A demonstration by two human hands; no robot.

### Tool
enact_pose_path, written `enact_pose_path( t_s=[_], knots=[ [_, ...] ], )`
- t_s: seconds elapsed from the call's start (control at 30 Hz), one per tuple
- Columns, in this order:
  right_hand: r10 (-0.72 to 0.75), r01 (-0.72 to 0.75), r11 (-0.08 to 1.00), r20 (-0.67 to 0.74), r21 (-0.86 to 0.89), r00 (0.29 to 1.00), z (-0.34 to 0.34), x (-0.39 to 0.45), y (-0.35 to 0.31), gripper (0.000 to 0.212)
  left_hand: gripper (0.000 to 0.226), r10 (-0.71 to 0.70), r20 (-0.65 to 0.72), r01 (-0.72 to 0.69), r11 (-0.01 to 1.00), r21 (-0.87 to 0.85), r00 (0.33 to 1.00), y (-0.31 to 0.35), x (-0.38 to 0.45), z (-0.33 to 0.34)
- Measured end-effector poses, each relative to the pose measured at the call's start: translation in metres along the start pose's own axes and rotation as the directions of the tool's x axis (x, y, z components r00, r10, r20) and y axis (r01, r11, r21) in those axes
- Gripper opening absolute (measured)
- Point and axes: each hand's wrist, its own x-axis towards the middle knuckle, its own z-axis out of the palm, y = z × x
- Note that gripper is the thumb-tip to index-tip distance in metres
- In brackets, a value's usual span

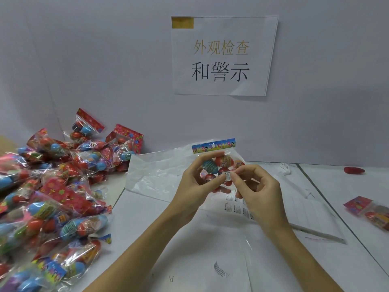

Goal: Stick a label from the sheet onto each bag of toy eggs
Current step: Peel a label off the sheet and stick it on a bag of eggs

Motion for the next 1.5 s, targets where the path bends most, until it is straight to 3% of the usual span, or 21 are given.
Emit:
enact_pose_path(
  t_s=[0.13,0.2,0.33,0.47,0.6,0.7,0.77,0.87,0.97,1.03,1.07,1.13,1.2,1.37,1.5],
  knots=[
    [0.223,-0.217,0.958,-0.006,0.188,0.975,0.0,0.003,0.004,0.058,0.05,0.008,0.019,-0.008,1.0,0.004,1.0,-0.002,-0.003,0.005],
    [0.262,-0.259,0.957,-0.014,0.128,0.965,-0.001,0.005,0.005,0.055,0.05,-0.006,0.001,0.006,1.0,-0.02,1.0,-0.003,-0.003,0.006],
    [0.244,-0.249,0.967,0.069,0.062,0.967,-0.002,0.004,0.005,0.023,0.052,-0.024,0.012,0.025,0.999,-0.046,1.0,-0.003,-0.003,0.006],
    [0.248,-0.25,0.968,0.133,0.004,0.96,0.002,0.0,0.001,0.045,0.052,-0.05,0.009,0.05,0.997,-0.061,0.999,0.0,-0.003,0.008],
    [0.286,-0.313,0.938,0.179,0.145,0.941,-0.003,0.004,0.005,0.033,0.048,-0.048,-0.027,0.047,0.998,-0.042,0.998,-0.002,-0.004,0.008],
    [0.344,-0.434,0.832,0.292,0.346,0.892,-0.005,0.005,0.011,0.022,0.048,-0.037,-0.042,0.038,0.999,0.014,0.998,-0.001,-0.002,0.005],
    [0.372,-0.48,0.782,0.32,0.398,0.871,-0.005,0.006,0.013,0.027,0.052,-0.015,-0.042,0.018,0.998,0.061,0.999,0.001,-0.001,0.003],
    [0.384,-0.454,0.855,0.281,0.252,0.879,-0.001,0.006,0.013,0.044,0.077,0.006,-0.045,-0.004,0.999,0.048,0.999,0.002,0.001,0.0],
    [0.333,-0.357,0.933,0.264,0.049,0.905,-0.003,0.005,0.013,0.024,0.102,-0.033,-0.176,0.049,0.995,0.085,0.984,0.003,0.003,0.003],
    [0.285,-0.29,0.956,0.31,-0.029,0.907,-0.007,0.004,0.011,0.014,0.09,-0.067,-0.374,0.096,0.994,0.06,0.925,0.004,0.004,0.001],
    [0.268,-0.265,0.963,0.33,-0.055,0.905,-0.008,0.004,0.01,0.017,0.072,-0.078,-0.449,0.1,0.995,0.025,0.89,0.004,0.005,-0.003],
    [0.254,-0.241,0.967,0.346,-0.082,0.903,-0.007,0.003,0.009,0.021,0.03,-0.117,-0.501,0.112,0.993,-0.041,0.857,0.003,0.008,-0.011],
    [0.249,-0.223,0.968,0.385,-0.112,0.889,-0.005,0.002,0.008,0.021,0.01,-0.15,-0.528,0.132,0.989,-0.072,0.836,0.002,0.008,-0.014],
    [0.298,-0.254,0.954,0.549,-0.156,0.781,-0.006,0.0,-0.001,0.023,0.009,-0.026,-0.493,0.061,0.997,0.055,0.87,0.003,0.004,-0.007],
    [0.283,-0.27,0.958,0.507,-0.1,0.814,-0.007,0.0,-0.002,0.04,0.025,0.076,-0.327,-0.016,0.983,0.184,0.942,0.007,0.0,0.002]
  ],
)
